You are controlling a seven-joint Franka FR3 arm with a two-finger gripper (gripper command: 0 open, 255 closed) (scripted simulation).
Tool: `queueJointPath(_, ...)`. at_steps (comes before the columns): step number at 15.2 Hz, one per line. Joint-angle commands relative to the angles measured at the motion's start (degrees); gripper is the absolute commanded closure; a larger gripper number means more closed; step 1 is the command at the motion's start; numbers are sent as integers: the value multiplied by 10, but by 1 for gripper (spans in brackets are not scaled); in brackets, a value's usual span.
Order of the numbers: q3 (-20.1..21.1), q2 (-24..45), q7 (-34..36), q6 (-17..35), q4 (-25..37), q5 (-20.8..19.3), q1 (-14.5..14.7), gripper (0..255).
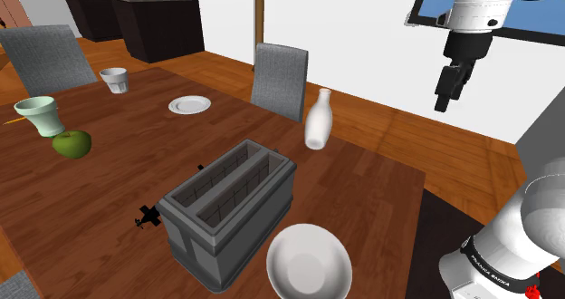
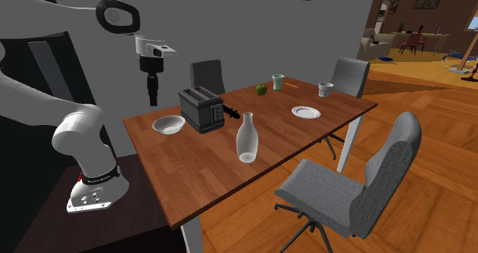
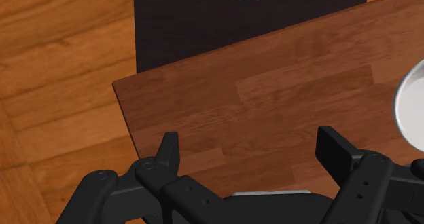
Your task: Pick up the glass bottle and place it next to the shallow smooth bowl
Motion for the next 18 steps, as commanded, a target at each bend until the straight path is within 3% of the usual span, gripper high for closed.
queueJointPath(1,0,0,0,0,0,0,0,0)
queueJointPath(10,-10,192,13,126,79,11,3,0)
queueJointPath(18,-18,366,15,191,199,28,4,0)
